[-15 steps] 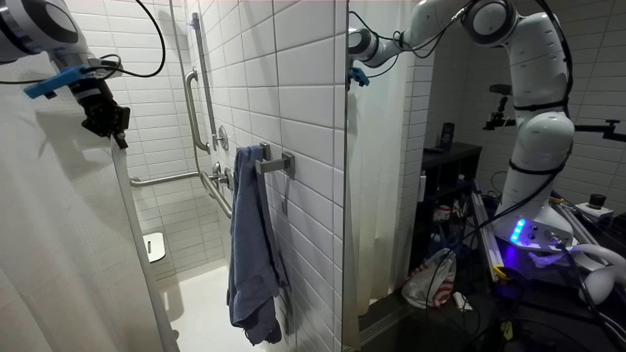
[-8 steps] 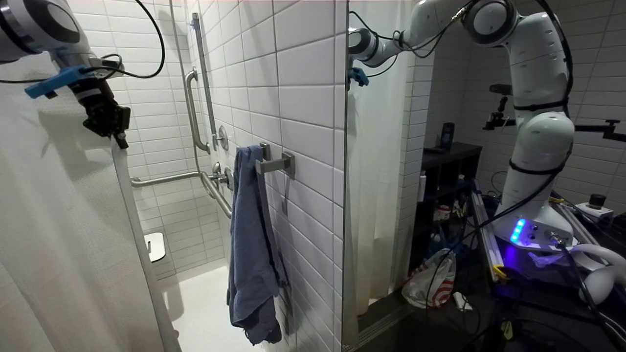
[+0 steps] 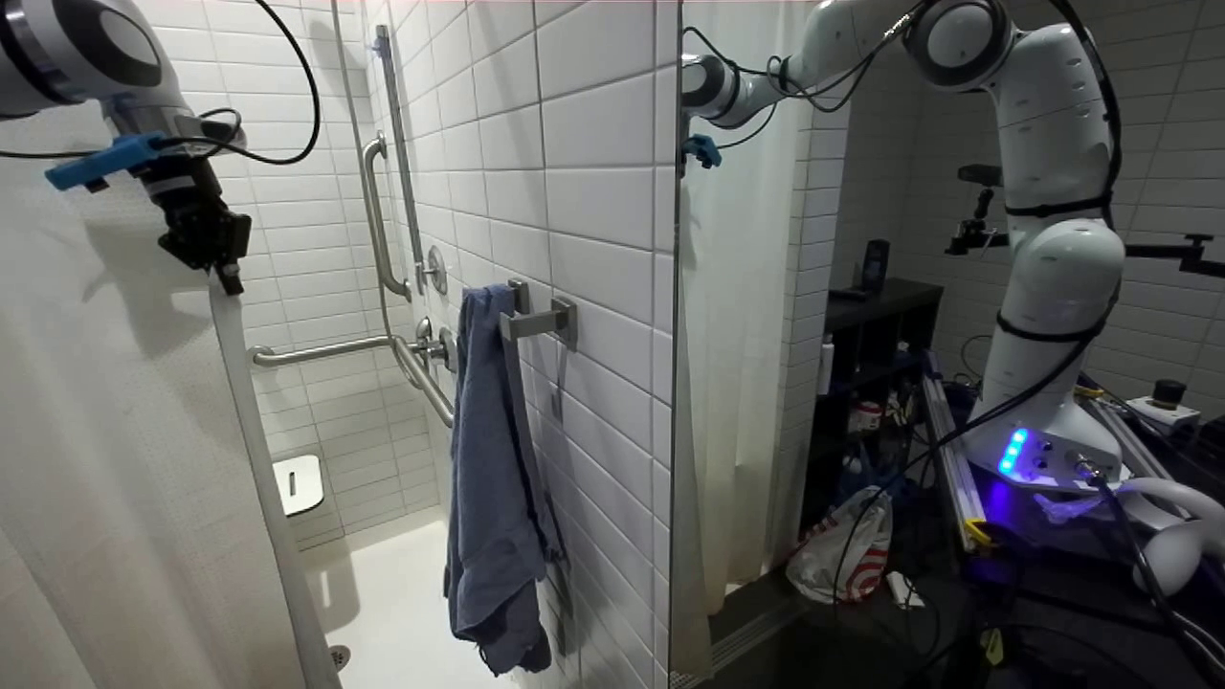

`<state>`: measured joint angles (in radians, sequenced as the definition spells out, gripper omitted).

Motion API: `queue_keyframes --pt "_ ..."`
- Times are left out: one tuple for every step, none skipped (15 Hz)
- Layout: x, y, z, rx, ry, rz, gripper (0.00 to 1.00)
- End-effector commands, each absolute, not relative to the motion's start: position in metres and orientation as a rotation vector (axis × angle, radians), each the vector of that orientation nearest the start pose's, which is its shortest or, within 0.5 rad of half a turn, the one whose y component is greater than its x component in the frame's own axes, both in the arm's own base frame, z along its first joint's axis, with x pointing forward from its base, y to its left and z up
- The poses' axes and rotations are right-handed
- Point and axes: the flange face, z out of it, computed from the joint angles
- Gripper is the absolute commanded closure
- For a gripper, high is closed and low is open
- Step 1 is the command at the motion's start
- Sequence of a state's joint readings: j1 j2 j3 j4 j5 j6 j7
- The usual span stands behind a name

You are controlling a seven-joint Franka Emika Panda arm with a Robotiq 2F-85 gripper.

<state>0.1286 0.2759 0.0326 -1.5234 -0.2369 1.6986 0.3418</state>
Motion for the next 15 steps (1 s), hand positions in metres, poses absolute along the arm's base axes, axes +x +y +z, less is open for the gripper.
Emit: queue_keyframes --pt "0.6238 0.073 0.5 -3.376 0.321 0.125 1.0" --pt "0.6219 0.0726 0.4994 -3.379 0.333 0.147 1.0" --pt "0.6208 0.0728 0.4994 -3.38 0.342 0.158 1.0" --pt "0.62 0.0732 0.4991 -3.379 0.341 0.173 1.0" --pt "0.6192 0.0734 0.4991 -3.38 0.339 0.188 1.0" --pt "0.6185 0.0735 0.4992 -3.381 0.338 0.199 1.0" --pt "0.618 0.0739 0.4994 -3.383 0.336 0.206 1.0" --pt "0.6176 0.0739 0.4995 -3.384 0.333 0.214 1.0" --pt "0.6174 0.0737 0.4995 -3.387 0.336 0.219 1.0" --pt "0.617 0.0737 0.4997 -3.389 0.335 0.226 1.0" --pt "0.6167 0.0735 0.5001 -3.391 0.334 0.231 1.0" --pt "0.6166 0.0733 0.5004 -3.392 0.337 0.233 1.0" --pt "0.6165 0.0733 0.5006 -3.392 0.337 0.234 1.0" --pt "0.6163 0.0731 0.5006 -3.391 0.337 0.238 1.0" --pt "0.6161 0.0729 0.5006 -3.392 0.341 0.244 1.0"
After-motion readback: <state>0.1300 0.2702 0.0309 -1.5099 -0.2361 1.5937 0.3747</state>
